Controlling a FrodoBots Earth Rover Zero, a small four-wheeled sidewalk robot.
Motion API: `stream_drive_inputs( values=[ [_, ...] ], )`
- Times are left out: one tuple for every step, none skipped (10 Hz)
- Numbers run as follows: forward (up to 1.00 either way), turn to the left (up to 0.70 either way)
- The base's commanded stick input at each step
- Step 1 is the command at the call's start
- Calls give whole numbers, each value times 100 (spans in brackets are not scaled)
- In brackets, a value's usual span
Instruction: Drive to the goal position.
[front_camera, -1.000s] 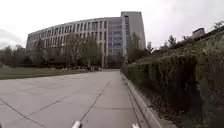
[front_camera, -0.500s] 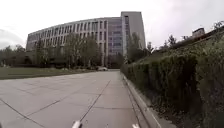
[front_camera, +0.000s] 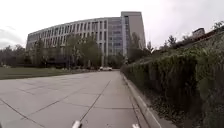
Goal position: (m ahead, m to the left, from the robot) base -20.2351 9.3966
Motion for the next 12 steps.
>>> stream_drive_inputs(
  values=[
    [7,0],
    [7,0],
    [6,0],
    [6,0],
    [7,0],
    [7,0],
    [7,0],
    [6,0],
    [7,0],
    [7,0],
    [7,0],
    [7,0]
  ],
)
